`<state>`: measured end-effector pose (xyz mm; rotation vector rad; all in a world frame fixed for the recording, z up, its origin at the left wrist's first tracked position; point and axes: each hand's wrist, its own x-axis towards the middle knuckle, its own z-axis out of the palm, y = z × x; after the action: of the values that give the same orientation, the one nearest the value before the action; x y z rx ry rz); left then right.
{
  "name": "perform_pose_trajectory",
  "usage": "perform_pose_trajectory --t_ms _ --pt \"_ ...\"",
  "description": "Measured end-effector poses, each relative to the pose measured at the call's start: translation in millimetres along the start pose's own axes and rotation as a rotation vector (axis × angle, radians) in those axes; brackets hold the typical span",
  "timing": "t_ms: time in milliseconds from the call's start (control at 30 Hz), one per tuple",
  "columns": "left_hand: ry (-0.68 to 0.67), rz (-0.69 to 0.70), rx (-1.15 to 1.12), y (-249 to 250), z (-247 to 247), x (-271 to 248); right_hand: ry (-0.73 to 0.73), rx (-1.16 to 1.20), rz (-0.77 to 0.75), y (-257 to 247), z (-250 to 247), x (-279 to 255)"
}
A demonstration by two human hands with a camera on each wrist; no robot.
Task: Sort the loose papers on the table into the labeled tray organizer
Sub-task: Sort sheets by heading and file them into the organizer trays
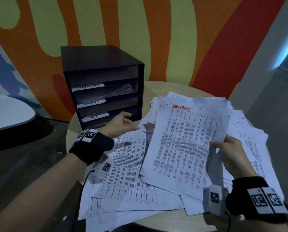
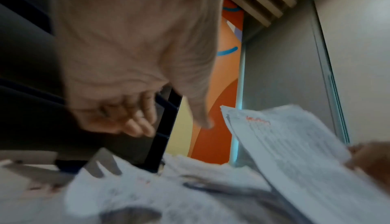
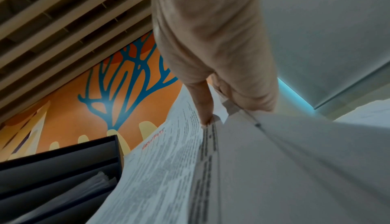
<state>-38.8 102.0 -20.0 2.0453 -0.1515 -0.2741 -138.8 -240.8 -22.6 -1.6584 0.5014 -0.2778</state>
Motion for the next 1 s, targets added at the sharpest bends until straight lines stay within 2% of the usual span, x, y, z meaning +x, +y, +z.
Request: perform_pose_trajectory --t_ms 100,200,233,300,367,467,567,633,700,767,800,867,933,1000 --pt "-0.174 0.006 -0.286 28 21 -12 -0.061 0.149 0.018 -7 7 -6" --pt "-0.302 0.066 -0.420 40 34 -19 -0.097 0.288 0.036 -11 17 -11" --pt "-0.294 0.115 -0.364 43 37 -19 -0.113 0.314 0.036 -12 19 -13" --pt "-0.171 0.200 -0.261 51 40 -19 -0.123 0.290 0.004 -15 22 -17" --pt "-0.034 0.263 -0.224 62 35 -18 -0.043 0.185 -0.098 -17 20 -20" --pt "0.152 0.487 0.252 77 13 -14 0.124 -0.037 -0.311 -22 8 -22" --pt "0.176 0.694 0.619 94 4 -17 0.113 -0.170 -0.482 -34 4 -28" --pt "0.172 0.817 0.780 105 9 -20 0.041 -0.179 -0.511 -42 7 -33" --pt "0.149 0.888 0.860 108 19 -23 -0.026 -0.123 -0.502 -44 9 -35" --pt "0.184 0.923 0.819 105 24 -21 -0.044 -0.101 -0.451 -42 10 -35" --pt "0.235 0.921 0.738 102 24 -19 -0.047 -0.081 -0.408 -37 8 -31" --pt "0.419 0.899 0.611 91 24 -11 -0.038 -0.009 -0.347 -31 5 -27" --pt "0.569 0.718 0.457 78 18 -4 -0.002 0.072 -0.326 -28 1 -22" --pt "0.516 0.484 0.101 69 8 -3 0.023 0.172 -0.313 -31 -2 -22"
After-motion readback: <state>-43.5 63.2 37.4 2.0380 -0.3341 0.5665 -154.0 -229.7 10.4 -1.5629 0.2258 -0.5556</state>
